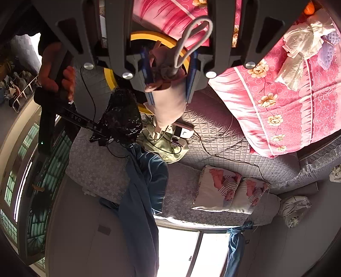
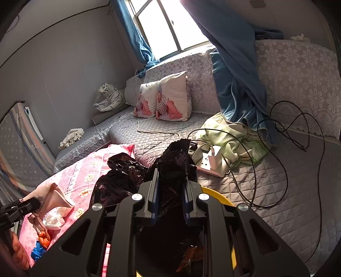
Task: Collect trash
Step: 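Carry both items over the yellow bin and open both tools to drop them, then move both open tools back over the gloves on the bed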
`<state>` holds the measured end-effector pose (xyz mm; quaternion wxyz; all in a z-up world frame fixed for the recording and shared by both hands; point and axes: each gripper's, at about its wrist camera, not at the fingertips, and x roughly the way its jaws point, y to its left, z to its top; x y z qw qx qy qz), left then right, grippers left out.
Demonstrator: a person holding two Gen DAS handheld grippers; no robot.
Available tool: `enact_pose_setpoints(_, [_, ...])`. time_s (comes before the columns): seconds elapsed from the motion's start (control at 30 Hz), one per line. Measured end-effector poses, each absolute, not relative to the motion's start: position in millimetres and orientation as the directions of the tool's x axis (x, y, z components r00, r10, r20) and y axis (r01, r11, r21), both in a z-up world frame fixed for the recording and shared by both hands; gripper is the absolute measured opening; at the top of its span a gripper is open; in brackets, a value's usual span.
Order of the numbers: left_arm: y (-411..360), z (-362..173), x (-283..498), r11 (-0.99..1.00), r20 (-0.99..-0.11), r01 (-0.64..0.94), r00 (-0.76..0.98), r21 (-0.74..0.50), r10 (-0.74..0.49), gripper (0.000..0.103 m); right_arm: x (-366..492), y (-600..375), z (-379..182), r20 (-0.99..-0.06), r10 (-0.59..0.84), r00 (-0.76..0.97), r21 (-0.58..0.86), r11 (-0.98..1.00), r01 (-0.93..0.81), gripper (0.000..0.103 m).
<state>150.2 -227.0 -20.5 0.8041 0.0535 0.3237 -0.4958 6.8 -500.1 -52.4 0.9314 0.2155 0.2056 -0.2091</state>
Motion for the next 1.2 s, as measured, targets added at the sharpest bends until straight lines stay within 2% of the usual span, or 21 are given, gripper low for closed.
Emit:
enact_pose_setpoints(0.37, [-281,-60,148,0.459,-0.628,0.851,0.216,-0.254,-0.748,0.027,4,-523,-82,-0.527,-0.469,0.708,0.194,0.745,0.638,0.018])
enact_pose_setpoints(0.7, [-309,-88,150,0.458,-0.665,0.843,0.171,-0.283,-0.727,0.027,14,-530,-105,-0.581,-0.43,0.691,0.196,0.751,0.631,0.018])
enact_pose_setpoints(0.8, [-313,-91,148,0.456,-0.668,0.844,0.168,-0.281,-0.725,0.028,16,-530,-107,-0.587,-0.431,0.686,0.192,0.749,0.634,0.021])
enact_pose_setpoints(0.83, [-313,-91,149,0.454,-0.669,0.845,0.165,-0.283,-0.724,0.029,17,-530,-107,-0.588,-0.432,0.684,0.191,0.748,0.636,0.025])
enact_pose_setpoints(0.9, [-312,-91,149,0.458,-0.667,0.843,0.17,-0.284,-0.726,0.038,17,-531,-108,-0.591,-0.433,0.681,0.192,0.744,0.64,0.033])
enact_pose_setpoints(0.93, [-311,-91,150,0.463,-0.664,0.841,0.178,-0.281,-0.726,0.046,17,-531,-108,-0.591,-0.433,0.68,0.194,0.743,0.641,0.034])
enact_pose_setpoints(0.97, [-309,-90,150,0.467,-0.661,0.839,0.184,-0.281,-0.728,0.048,17,-531,-108,-0.591,-0.435,0.679,0.193,0.741,0.643,0.034])
enact_pose_setpoints(1.2, [-294,-79,154,0.483,-0.64,0.825,0.206,-0.293,-0.74,0.048,17,-527,-101,-0.585,-0.436,0.684,0.193,0.744,0.639,0.034])
